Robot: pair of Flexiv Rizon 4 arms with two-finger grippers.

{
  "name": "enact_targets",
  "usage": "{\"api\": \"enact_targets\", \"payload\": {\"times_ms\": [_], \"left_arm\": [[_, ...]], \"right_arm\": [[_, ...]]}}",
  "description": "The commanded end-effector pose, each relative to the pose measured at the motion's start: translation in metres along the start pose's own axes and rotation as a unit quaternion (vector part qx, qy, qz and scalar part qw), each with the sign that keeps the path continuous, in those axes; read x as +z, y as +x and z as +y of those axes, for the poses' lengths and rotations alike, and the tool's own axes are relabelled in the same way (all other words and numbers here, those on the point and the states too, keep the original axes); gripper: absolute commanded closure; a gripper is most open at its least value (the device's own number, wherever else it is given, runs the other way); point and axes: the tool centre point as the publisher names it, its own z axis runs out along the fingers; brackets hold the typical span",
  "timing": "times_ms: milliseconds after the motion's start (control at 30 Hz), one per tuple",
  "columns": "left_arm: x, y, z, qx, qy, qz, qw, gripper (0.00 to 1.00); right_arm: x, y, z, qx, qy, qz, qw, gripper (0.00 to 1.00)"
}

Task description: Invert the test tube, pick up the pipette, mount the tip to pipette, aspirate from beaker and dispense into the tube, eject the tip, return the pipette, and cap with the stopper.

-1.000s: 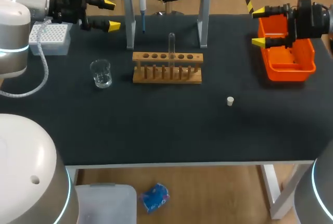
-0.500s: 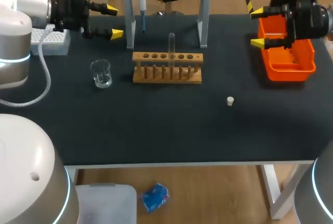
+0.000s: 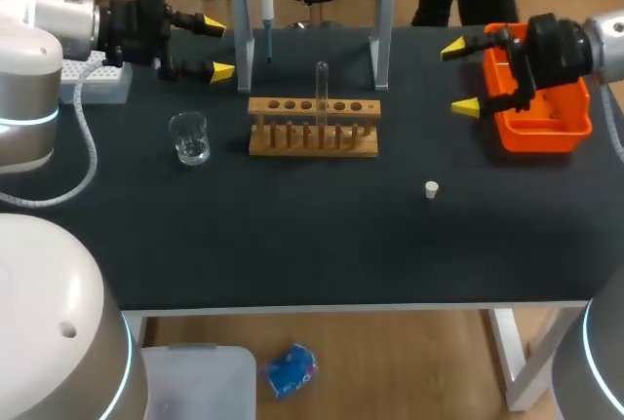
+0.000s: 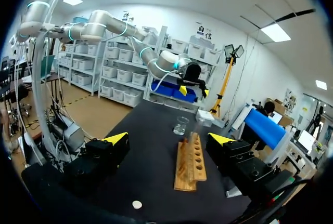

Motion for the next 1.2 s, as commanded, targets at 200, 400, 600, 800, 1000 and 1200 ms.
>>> {"api": "enact_targets", "payload": {"times_ms": [200,400,600,800,1000,1200], "left_arm": [[-0.001,0.0,-0.001,0.0,-0.001,0.001,1.0,0.0],[-0.001,0.0,-0.001,0.0,-0.001,0.001,1.0,0.0],[-0.001,0.0,-0.001,0.0,-0.001,0.001,1.0,0.0],[-0.001,0.0,-0.001,0.0,-0.001,0.001,1.0,0.0],[-0.001,0.0,-0.001,0.0,-0.001,0.001,1.0,0.0],[-0.001,0.0,-0.001,0.0,-0.001,0.001,1.0,0.0]], "right_arm": [[0.042,-0.013,-0.01,0.046,0.019,-0.014,0.999,0.0],[0.047,-0.018,-0.009,0.042,0.022,-0.024,0.999,0.0],[0.047,-0.018,-0.009,0.042,0.022,-0.024,0.999,0.0],[0.047,-0.021,-0.017,0.057,0.01,-0.024,0.998,0.0],[0.064,-0.031,-0.024,0.056,-0.016,-0.012,0.998,0.0],[0.087,-0.04,-0.03,0.062,-0.037,-0.004,0.997,0.0]]}}
